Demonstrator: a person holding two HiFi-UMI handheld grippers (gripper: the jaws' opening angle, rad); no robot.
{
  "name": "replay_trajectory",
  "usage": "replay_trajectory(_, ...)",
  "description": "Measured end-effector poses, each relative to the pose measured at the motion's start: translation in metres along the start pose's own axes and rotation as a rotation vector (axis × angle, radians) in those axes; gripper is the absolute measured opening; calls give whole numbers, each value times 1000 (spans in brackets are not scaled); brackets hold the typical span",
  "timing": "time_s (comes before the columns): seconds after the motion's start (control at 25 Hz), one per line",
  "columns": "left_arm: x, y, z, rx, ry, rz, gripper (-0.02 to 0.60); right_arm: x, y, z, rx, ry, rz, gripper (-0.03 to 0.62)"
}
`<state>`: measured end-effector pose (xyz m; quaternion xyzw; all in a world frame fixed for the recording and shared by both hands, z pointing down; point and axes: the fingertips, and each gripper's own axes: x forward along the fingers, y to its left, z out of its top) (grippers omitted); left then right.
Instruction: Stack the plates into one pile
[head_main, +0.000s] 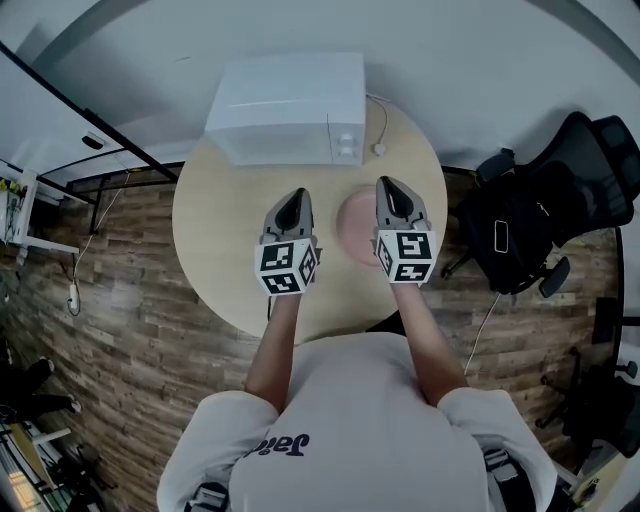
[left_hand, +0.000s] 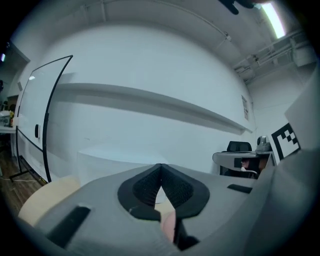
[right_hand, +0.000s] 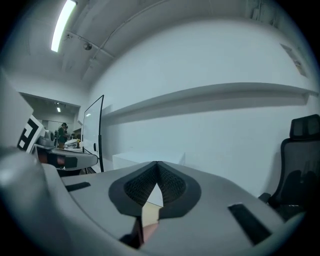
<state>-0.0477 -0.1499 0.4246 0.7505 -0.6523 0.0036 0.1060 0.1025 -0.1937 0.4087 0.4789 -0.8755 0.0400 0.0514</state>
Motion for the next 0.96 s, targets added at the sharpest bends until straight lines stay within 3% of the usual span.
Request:
replay_trajectory(0.24, -24, -6, 25, 99, -67, 19, 14, -15, 19, 21, -16, -27, 13, 16)
replay_trajectory(0.68, -41, -15, 18, 86, -67, 3, 14, -32, 35, 21, -42, -34, 29, 16)
replay_trajectory(0.96, -59, -18, 6, 93, -41, -1, 14, -47, 56, 0, -26, 13, 94, 16)
